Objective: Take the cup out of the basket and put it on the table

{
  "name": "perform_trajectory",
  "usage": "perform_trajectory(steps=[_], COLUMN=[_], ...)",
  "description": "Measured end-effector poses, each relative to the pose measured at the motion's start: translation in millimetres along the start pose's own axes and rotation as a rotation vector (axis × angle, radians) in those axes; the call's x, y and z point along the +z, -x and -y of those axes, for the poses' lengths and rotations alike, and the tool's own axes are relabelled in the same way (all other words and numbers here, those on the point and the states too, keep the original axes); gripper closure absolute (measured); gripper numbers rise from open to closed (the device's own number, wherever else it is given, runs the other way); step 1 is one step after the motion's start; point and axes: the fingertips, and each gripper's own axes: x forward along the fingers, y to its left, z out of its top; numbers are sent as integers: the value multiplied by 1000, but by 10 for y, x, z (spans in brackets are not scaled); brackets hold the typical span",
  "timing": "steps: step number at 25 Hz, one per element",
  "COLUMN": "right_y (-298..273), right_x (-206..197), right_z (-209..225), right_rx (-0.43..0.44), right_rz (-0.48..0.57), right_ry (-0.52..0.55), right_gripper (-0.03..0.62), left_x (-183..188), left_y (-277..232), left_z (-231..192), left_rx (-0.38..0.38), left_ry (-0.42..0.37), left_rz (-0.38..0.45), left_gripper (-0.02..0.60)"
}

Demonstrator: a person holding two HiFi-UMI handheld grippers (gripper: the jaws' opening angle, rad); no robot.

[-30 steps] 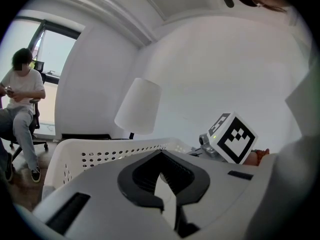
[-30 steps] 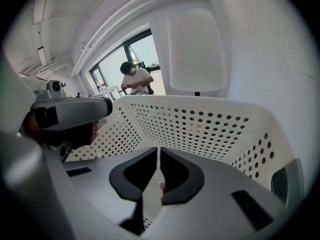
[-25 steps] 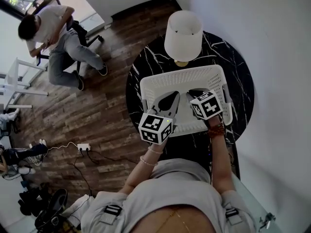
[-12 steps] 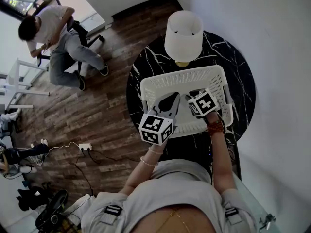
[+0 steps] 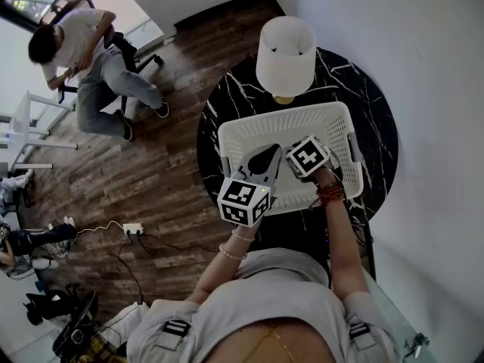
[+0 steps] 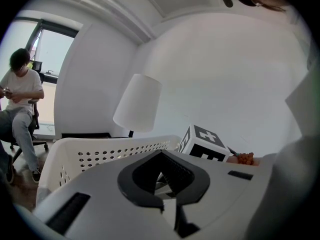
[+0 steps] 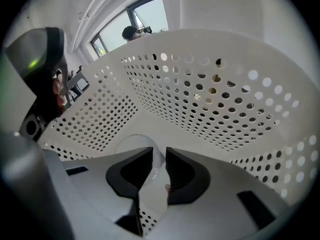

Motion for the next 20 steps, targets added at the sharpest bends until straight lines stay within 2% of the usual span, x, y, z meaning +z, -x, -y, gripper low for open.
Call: perform_trajectory(steps=[3,5,10,13,20], right_y=[-20,-77,-187,-185,-157], right_x=[-95,-109,-208,-233,-246], right_z=[-1,-9,9,43,42], right_rx=[-12,-12,-36,-66,-61], right_rz=[-96,-119,-141,-141,-123], right_ry=[12,32,38,59,65], right_gripper=[523,523,526,560,563], left_x=[11,15,17,20,19], left_y=[4,5,24,33,56], left_z=[-3,-11,-16,-10,1], left_rx=[1,2,2,2,1], left_ry=[-1,1,-2,-3,-5], left_rz=[2,5,8,9,9], left_gripper=[576,575,575,576,575])
